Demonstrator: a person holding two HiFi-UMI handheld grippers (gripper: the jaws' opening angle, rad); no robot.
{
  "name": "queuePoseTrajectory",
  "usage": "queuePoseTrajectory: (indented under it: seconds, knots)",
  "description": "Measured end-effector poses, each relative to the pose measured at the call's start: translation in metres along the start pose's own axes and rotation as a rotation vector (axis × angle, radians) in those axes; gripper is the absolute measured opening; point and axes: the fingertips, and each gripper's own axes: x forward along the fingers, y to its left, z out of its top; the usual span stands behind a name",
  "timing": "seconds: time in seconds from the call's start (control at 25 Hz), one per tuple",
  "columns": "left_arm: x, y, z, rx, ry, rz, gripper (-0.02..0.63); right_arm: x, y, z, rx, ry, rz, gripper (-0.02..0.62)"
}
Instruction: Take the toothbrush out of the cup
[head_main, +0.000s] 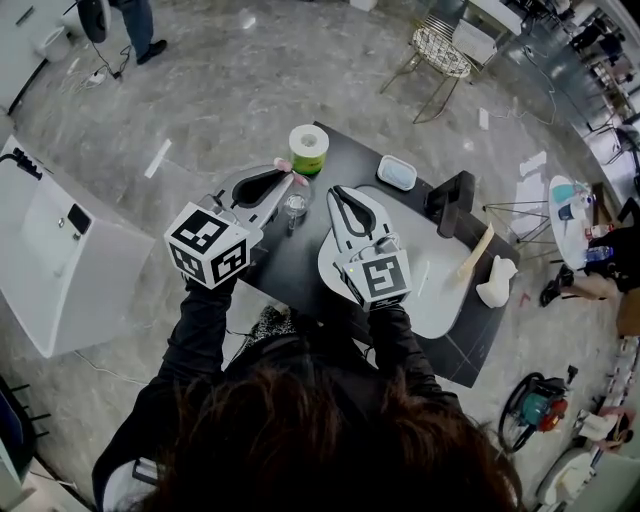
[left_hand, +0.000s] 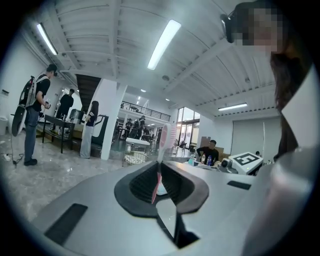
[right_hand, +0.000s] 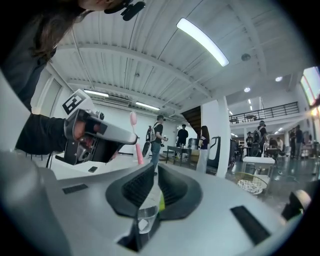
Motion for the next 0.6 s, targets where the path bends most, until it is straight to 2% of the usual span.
queuePoseTrajectory:
  seconds: [0.04,0.12,0.28,0.48,0.6]
  knots:
    - [-0.002,-0.001,0.004,0.006,0.0,0.003,0.031,0.002,0.002,0.001,0.008,-0.005,0.011,0.027]
    - [-0.005,-0.003,0.007,0.005,0.008,0.011,0.031,0.006,0.009,0.008,0.02,-0.036,0.048,0.133]
    - [-0.013,-0.009,0.01,-0.045,0.012,0.004,0.031,0.015,0.023,0.009,0.028,-0.043,0.114,0.235]
    - [-0.018,-0.019,0.018,-0.036,0.036,-0.015,0.031,0.025,0.038,-0.002,0.061,0.002,0.16,0.252]
    - [-0.019,-0.028,0.023,-0.058,0.047,-0.042,0.031,0.029,0.042,-0.011,0.026,0.031,0.172,0.252]
